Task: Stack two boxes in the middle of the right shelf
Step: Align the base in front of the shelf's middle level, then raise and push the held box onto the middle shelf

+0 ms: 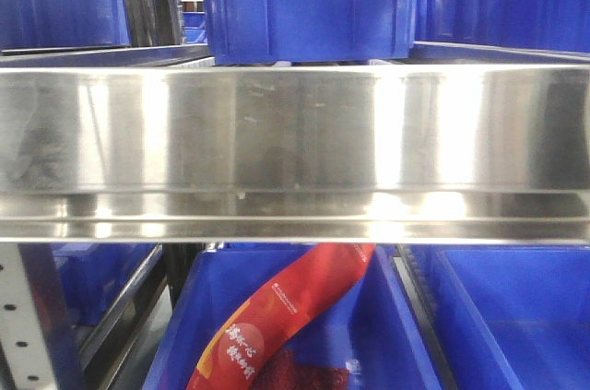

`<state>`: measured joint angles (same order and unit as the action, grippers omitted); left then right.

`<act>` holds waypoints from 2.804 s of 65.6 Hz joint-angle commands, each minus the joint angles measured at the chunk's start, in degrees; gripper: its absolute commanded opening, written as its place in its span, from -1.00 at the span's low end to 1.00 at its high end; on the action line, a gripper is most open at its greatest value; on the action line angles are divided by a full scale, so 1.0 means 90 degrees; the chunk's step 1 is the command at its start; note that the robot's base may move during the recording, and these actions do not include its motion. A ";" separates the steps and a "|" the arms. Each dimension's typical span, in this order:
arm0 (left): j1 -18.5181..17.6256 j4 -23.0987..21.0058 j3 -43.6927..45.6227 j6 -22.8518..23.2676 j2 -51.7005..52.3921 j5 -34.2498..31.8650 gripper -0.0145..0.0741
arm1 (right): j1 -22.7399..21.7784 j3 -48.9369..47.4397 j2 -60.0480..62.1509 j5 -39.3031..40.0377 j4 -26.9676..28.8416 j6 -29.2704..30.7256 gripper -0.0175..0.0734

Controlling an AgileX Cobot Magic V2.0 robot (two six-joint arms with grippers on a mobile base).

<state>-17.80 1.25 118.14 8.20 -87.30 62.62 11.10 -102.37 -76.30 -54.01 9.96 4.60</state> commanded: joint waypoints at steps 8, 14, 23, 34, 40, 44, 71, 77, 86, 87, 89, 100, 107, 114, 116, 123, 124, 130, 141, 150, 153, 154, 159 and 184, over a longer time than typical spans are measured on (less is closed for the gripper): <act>0.0053 0.0502 0.0084 -0.0091 0.0069 -0.0254 -0.92 | -0.0076 -0.0097 0.0109 0.0342 -0.0352 0.0039 -0.95; 0.0053 0.0502 0.0084 -0.0091 0.0069 -0.0254 -0.92 | -0.0076 -0.0097 0.0109 0.0342 -0.0352 0.0039 -0.95; 0.0053 0.0502 0.0084 -0.0091 0.0069 -0.0254 -0.92 | -0.0076 -0.0097 0.0109 0.0342 -0.0352 0.0039 -0.95; 0.0053 0.0502 0.0084 -0.0091 0.0069 -0.0254 -0.92 | -0.0076 -0.0097 0.0109 0.0342 -0.0352 0.0039 -0.95; 0.0053 0.0502 0.0084 -0.0091 0.0069 -0.0254 -0.92 | -0.0076 -0.0097 0.0109 0.0342 -0.0352 0.0039 -0.95; 0.0053 0.0502 0.0084 -0.0091 0.0069 -0.0254 -0.92 | -0.0076 -0.0097 0.0109 0.0342 -0.0352 0.0039 -0.95; 0.0053 0.0502 0.0084 -0.0091 0.0069 -0.0254 -0.92 | -0.0076 -0.0097 0.0109 0.0342 -0.0352 0.0039 -0.95; 0.0053 0.0502 0.0084 -0.0091 0.0069 -0.0254 -0.92 | -0.0076 -0.0097 0.0109 0.0342 -0.0352 0.0039 -0.95; 0.0053 0.0501 0.0084 -0.0091 0.0069 -0.0361 -0.92 | -0.0076 -0.0097 0.0109 0.0342 -0.0352 0.0039 -0.95; 0.0053 0.0501 0.0084 -0.0091 0.0069 -0.0361 -0.92 | -0.0076 -0.0097 0.0109 0.0342 -0.0352 0.0039 -0.95; 0.0053 0.0501 0.0084 -0.0091 0.0069 -0.0361 -0.92 | -0.0076 -0.0097 0.0109 0.0342 -0.0352 0.0039 -0.95; 0.0053 0.0514 0.0084 -0.0091 0.0038 -0.0133 -0.92 | -0.0076 -0.0097 0.0095 0.0171 -0.0352 0.0039 -0.95; 0.0053 0.0864 0.0072 -0.0091 -0.0142 0.0177 -0.92 | -0.0076 -0.0097 -0.0095 -0.0029 -0.0218 -0.0021 -0.95; 0.0053 0.1090 0.0072 -0.0091 -0.0421 0.0423 -0.92 | -0.0076 -0.0097 -0.0441 -0.0321 -0.0181 -0.0021 -0.95; 0.0053 0.1118 0.0072 -0.0091 -0.0506 0.0449 -0.92 | -0.0076 -0.0097 -0.0546 -0.0407 -0.0181 -0.0021 -0.95; 0.0053 0.1119 0.0072 -0.0105 -0.0832 0.0535 -0.92 | -0.0076 -0.0097 -0.0970 -0.0649 -0.0133 -0.0021 -0.95; 0.0053 0.1119 0.0072 -0.0105 -0.0876 0.0546 -0.92 | -0.0076 -0.0097 -0.1055 -0.0678 -0.0133 -0.0021 -0.95; 0.0053 0.1119 0.0072 -0.0108 -0.1115 0.0646 -0.92 | -0.0076 -0.0097 -0.1346 -0.0818 -0.0133 -0.0021 -0.95; 0.0053 0.1119 0.0072 -0.0108 -0.1367 0.0815 -0.74 | -0.0076 -0.0097 -0.1626 -0.0935 -0.0133 -0.0021 -0.80; 0.0053 0.1119 0.0072 -0.0108 -0.1367 0.0815 -0.08 | -0.0076 -0.0097 -0.1636 -0.0935 -0.0133 -0.0021 -0.11; 0.0053 0.1119 0.0072 -0.0108 -0.1367 0.0815 0.27 | -0.0076 -0.0097 -0.1636 -0.0935 -0.0133 -0.0021 0.15; 0.0053 0.1119 0.0072 -0.0108 -0.1367 0.0815 0.37 | -0.0076 -0.0097 -0.1636 -0.0935 -0.0133 -0.0021 0.24; 0.0053 0.1119 0.0072 -0.0108 -0.1367 0.0815 0.74 | -0.0076 -0.0111 -0.1636 -0.0912 -0.0133 -0.0021 0.58; 0.0053 0.0933 0.0072 -0.0108 -0.0873 0.0815 0.10 | -0.0076 -0.0109 -0.1008 -0.0884 -0.0133 -0.0021 0.13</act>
<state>-17.63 10.41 118.14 7.39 -97.37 70.48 10.70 -102.80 -87.82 -61.43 9.18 4.01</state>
